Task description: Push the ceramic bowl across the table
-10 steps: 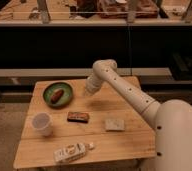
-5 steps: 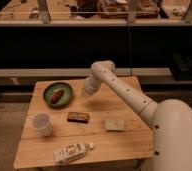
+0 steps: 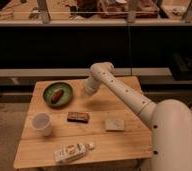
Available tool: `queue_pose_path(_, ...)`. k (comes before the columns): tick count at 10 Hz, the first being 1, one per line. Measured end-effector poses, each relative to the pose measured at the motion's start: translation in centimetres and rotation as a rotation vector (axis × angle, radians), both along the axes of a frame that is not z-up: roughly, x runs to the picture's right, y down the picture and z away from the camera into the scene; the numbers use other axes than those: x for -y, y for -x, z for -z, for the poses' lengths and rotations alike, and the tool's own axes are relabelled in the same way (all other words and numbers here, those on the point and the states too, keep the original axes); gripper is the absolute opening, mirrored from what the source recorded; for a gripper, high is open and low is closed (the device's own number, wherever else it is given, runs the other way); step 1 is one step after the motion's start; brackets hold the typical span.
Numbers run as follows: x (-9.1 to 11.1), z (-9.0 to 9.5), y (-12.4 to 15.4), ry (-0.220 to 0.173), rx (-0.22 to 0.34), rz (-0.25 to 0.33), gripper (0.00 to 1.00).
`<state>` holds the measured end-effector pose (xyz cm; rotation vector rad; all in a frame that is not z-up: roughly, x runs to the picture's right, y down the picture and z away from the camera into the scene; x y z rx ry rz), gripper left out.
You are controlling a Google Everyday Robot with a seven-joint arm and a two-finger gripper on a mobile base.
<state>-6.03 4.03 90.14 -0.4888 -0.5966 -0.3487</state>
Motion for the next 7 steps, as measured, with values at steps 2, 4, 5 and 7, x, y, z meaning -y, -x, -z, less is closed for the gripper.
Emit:
queue_pose_path(2, 0.0, 0.0, -0.1, -0.002, 0.002, 0.002, 0.21)
queue_pose_path(4, 0.8, 0.8, -0.1, -0.039, -0.004, -0.001, 0.23)
queue_pose_path(5, 1.8, 1.7, -0.2, -0.065, -0.011, -0.003, 0.15)
queue_pose_path(7, 4.4, 4.1, 0.9, -0.131, -0.030, 0.009, 0.01)
